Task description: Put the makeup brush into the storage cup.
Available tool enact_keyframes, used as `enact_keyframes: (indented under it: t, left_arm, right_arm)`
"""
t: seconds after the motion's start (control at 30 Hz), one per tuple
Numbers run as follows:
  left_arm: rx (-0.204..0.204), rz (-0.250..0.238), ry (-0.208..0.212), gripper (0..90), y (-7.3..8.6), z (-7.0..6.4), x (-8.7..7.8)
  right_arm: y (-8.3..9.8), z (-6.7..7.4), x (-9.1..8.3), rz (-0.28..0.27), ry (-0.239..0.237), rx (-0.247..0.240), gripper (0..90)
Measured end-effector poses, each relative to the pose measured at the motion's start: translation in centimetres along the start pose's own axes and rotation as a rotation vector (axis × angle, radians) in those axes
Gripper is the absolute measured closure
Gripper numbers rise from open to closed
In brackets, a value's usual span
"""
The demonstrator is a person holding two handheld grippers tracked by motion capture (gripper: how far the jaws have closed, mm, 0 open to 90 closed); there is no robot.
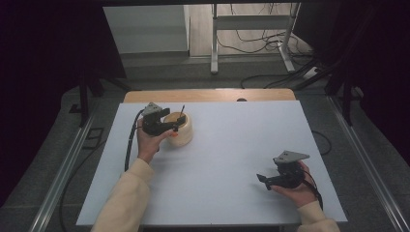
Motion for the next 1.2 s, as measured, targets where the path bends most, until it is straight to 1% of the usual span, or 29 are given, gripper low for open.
enact_keyframes:
  t: [0.43, 0.5, 0.63, 0.77, 0.9, 1.0, 1.2]
  left_arm:
    - [-0.004, 0.018, 0.013, 14.4, -0.1, -0.4, -0.7]
    - [0.000, 0.022, 0.012, 14.3, 0.0, -0.4, -0.7]
    - [-0.005, 0.026, 0.012, 14.2, 0.0, -0.6, -0.9]
    - [0.002, 0.032, 0.013, 13.7, 0.0, -0.8, -1.1]
    - [0.012, 0.035, 0.007, 14.2, 0.0, -1.1, -1.4]
    - [0.016, 0.046, -0.003, 15.0, 0.3, -1.3, -1.5]
    - [0.027, 0.067, -0.018, 15.2, 0.8, -1.6, -2.5]
  right_arm:
    - [0.0, 0.0, 0.0, -0.002, -0.001, 0.001, 9.5]
    - [0.0, 0.0, 0.0, -0.002, 0.000, 0.001, 9.5]
    - [-0.1, 0.0, 0.0, -0.003, -0.001, 0.002, 9.5]
    - [-0.1, 0.1, 0.0, -0.006, -0.002, 0.003, 9.5]
    - [-0.1, 0.1, 0.0, -0.006, -0.002, 0.002, 9.5]
    - [-0.1, 0.1, 0.0, -0.006, -0.001, 0.001, 9.5]
    - [-0.1, 0.1, 0.0, -0.004, -0.002, -0.001, 9.4]
Point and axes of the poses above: each handheld gripper's, and its own axes: x roughly forward along the jaws, y roughly out of its underside, z roughly to its left, the point moved 2 cm from there along x, roughly forward along the jaws, and after that the axes turned 14 degrees about y, right-handed, at the moved point
